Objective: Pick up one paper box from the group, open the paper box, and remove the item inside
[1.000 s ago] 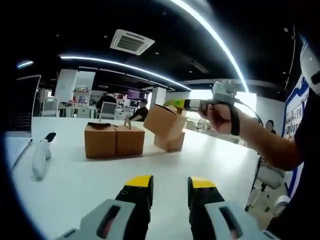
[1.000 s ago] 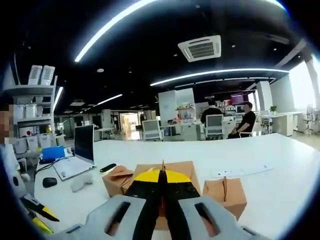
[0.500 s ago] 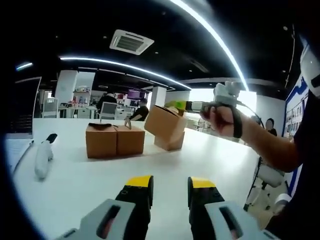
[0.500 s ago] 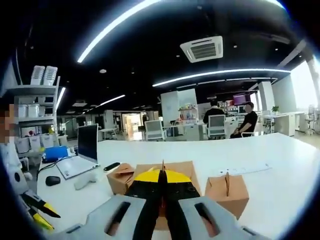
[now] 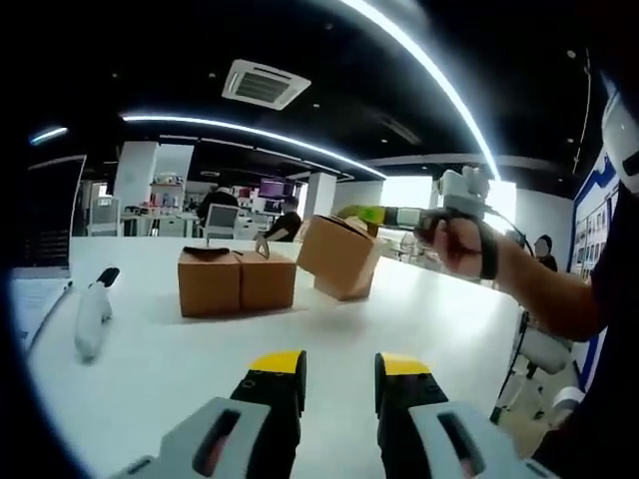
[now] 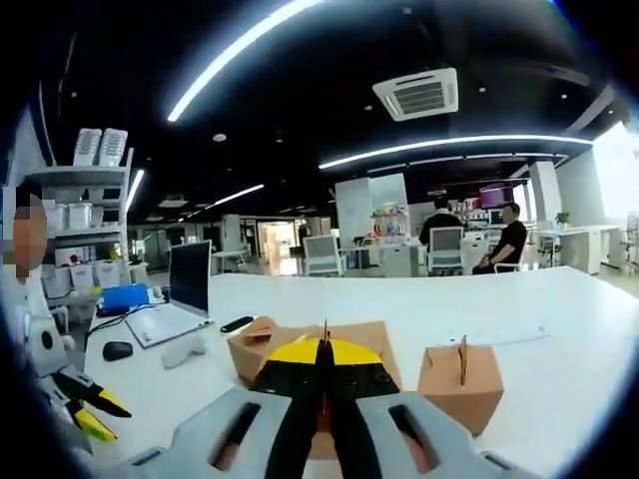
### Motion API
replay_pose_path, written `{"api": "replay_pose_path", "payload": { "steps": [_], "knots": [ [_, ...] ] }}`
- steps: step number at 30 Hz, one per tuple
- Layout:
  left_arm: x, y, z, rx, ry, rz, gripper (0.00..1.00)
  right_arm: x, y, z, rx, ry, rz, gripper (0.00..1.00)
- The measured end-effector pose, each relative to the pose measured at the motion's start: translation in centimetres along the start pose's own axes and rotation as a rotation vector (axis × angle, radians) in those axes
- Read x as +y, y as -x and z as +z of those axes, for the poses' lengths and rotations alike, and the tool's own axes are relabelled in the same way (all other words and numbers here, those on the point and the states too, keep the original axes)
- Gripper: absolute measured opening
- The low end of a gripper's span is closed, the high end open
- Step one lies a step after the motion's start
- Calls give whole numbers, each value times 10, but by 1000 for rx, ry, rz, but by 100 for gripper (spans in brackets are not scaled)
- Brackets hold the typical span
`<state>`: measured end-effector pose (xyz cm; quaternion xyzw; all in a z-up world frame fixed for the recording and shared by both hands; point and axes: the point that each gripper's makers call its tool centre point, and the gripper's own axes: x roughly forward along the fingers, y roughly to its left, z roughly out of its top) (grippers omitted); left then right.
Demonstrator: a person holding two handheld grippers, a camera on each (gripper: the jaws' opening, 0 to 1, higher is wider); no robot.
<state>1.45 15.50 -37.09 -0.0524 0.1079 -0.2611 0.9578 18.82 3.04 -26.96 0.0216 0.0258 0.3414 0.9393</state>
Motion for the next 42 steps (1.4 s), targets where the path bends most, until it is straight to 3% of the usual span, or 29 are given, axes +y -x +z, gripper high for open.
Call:
{"api": "replay_pose_path", "payload": {
  "steps": [4, 23, 33, 42],
  "knots": [
    [1, 0, 2, -3, -7, 2, 29, -1, 1, -3, 2, -29, 34, 2],
    [-9, -7, 2, 7, -4, -23, 29, 6, 4, -5, 2, 18, 147, 2],
    [-19, -9, 0, 10, 2, -50, 29, -3, 7, -16, 31, 18, 174, 2],
    [-17, -12, -3, 19, 2, -45, 29, 3, 11, -18, 27, 40, 222, 2]
  ]
}}
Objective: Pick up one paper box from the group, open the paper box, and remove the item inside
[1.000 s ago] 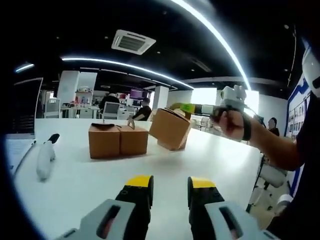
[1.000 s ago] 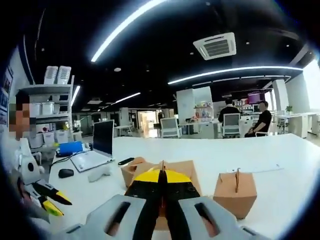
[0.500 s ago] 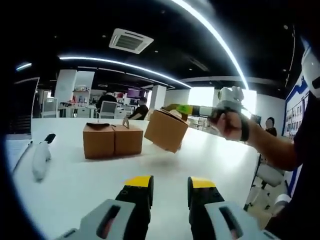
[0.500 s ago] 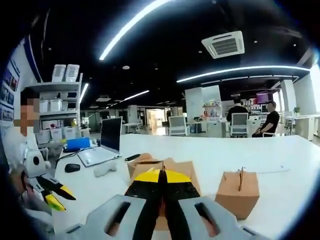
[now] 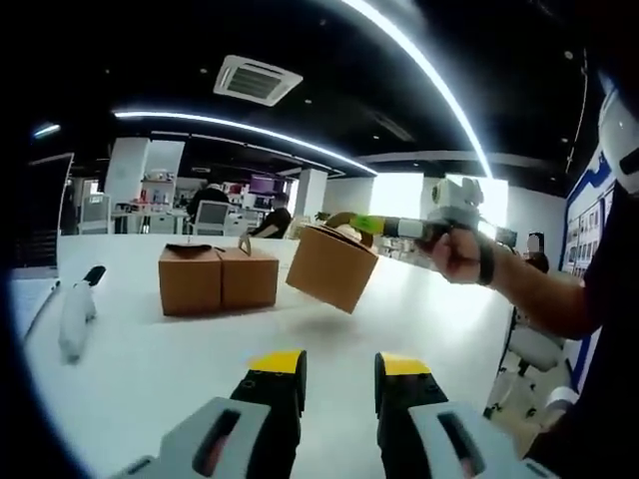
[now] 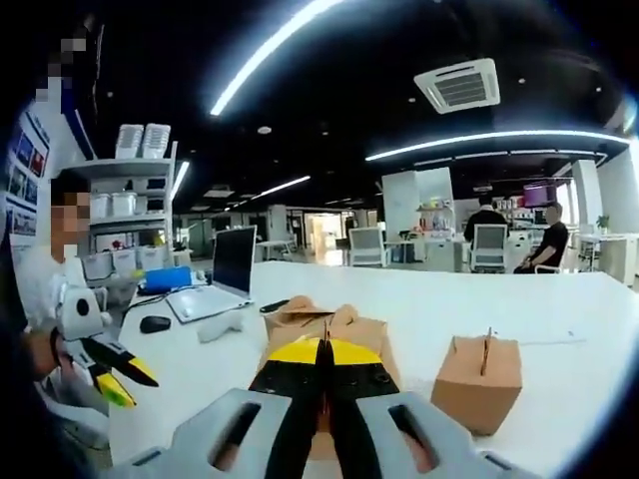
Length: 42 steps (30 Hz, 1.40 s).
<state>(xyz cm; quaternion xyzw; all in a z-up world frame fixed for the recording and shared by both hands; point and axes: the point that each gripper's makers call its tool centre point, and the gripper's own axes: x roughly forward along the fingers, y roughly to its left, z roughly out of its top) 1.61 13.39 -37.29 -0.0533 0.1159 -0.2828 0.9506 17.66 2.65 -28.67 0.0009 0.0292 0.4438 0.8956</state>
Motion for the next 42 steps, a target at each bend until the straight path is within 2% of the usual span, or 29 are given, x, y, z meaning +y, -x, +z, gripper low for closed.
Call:
{"api": "replay_pose_path", "payload": {
  "steps": [7, 16, 22, 42],
  "knots": [
    [-1, -1, 0, 10, -25, -7, 29, 10, 1, -5, 18, 10, 79, 2],
    [1, 3, 1, 2, -15, -13, 29, 21, 3, -2, 20, 45, 170, 2],
    [2, 4, -2, 4, -15, -6, 29, 20, 3, -7, 25, 43, 203, 2],
    [-1, 8, -5, 14, -19, 5, 29, 38, 5, -12, 57, 92, 340, 2]
  ]
}}
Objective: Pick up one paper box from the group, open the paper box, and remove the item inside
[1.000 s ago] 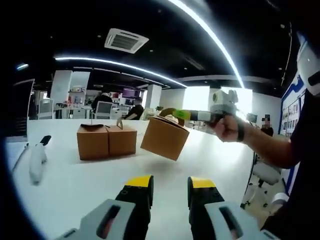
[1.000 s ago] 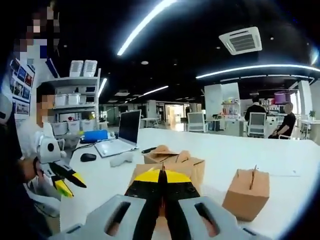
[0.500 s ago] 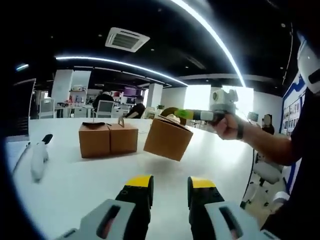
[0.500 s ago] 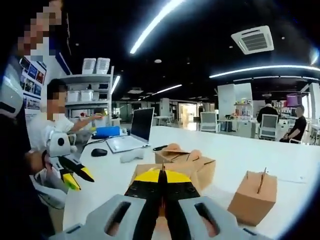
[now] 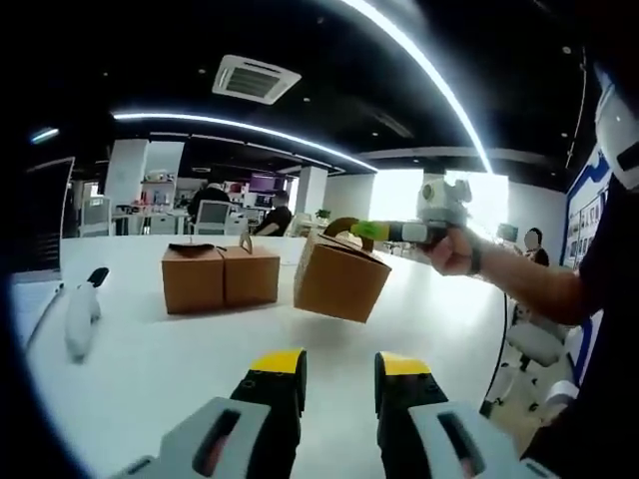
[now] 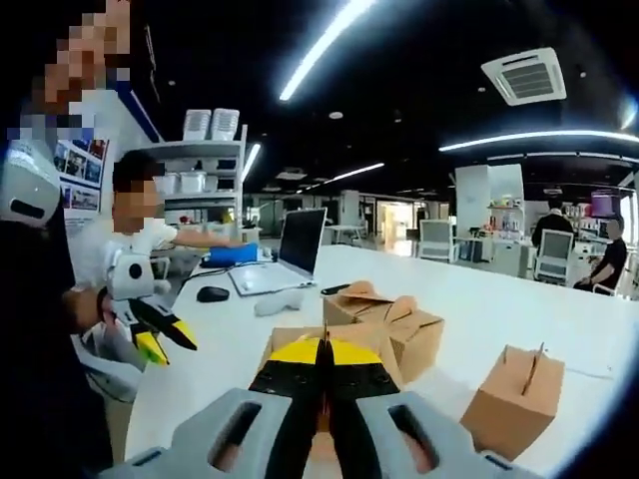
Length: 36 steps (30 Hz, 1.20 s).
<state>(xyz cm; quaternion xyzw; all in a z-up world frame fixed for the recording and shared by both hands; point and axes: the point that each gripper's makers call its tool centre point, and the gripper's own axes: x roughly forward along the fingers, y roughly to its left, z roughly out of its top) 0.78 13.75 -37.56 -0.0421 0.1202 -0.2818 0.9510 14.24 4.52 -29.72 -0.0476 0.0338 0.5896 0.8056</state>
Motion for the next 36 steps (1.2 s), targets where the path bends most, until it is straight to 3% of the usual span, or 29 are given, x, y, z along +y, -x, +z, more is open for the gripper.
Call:
{"api": "replay_pose_path", "payload": {
  "steps": [16, 22, 30, 36],
  "knots": [
    [3, 0, -4, 8, 9, 5, 29, 26, -3, 2, 24, 73, 136, 2],
    [5, 0, -2, 7, 6, 8, 29, 40, -3, -4, 61, 104, 224, 2],
    [4, -6, 0, 8, 7, 5, 29, 46, -8, -11, 78, 110, 252, 2],
    [4, -8, -1, 11, 7, 5, 29, 60, -6, -12, 79, 125, 340, 2]
  ]
}}
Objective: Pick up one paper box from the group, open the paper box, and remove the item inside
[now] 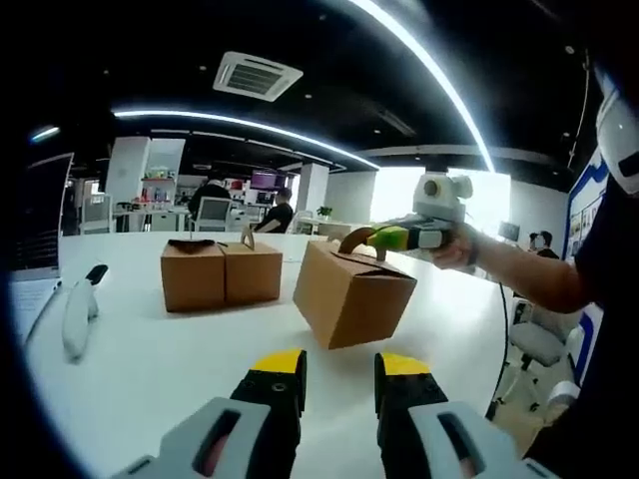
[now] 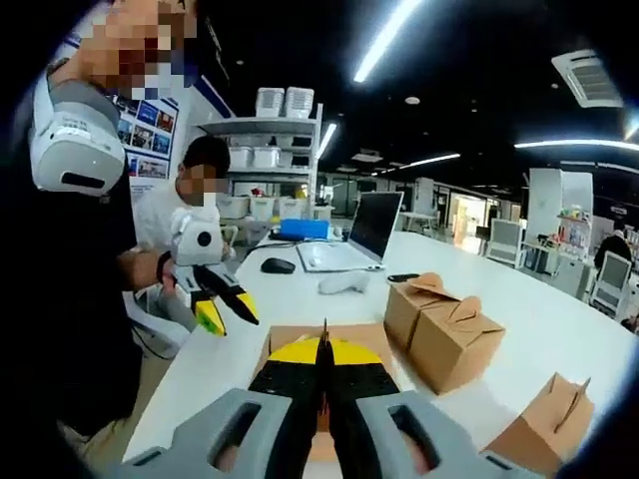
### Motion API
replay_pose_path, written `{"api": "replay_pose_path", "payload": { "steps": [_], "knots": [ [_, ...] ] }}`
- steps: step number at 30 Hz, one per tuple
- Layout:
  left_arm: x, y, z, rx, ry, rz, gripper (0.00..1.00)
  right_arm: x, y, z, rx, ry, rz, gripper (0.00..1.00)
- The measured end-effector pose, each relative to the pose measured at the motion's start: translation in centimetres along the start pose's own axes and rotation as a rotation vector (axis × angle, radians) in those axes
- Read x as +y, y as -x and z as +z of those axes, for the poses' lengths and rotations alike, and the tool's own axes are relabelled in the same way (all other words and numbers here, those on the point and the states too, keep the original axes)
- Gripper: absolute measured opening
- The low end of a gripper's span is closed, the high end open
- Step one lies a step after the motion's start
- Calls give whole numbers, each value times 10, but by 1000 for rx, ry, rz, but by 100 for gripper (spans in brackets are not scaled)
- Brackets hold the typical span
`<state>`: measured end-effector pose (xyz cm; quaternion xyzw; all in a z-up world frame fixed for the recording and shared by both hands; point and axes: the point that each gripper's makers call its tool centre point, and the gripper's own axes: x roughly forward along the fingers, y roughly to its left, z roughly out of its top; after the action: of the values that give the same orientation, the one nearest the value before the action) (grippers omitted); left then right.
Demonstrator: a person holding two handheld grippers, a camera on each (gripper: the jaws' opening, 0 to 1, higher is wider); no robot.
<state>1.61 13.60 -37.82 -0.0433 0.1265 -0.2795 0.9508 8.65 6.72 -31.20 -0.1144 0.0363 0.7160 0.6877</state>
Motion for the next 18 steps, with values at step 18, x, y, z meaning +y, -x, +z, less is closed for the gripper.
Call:
{"api": "replay_pose_path", "payload": {
  "steps": [18],
  "knots": [
    [-4, -13, -6, 30, 2, -4, 29, -13, -1, -20, 58, 25, 126, 2]
  ]
}}
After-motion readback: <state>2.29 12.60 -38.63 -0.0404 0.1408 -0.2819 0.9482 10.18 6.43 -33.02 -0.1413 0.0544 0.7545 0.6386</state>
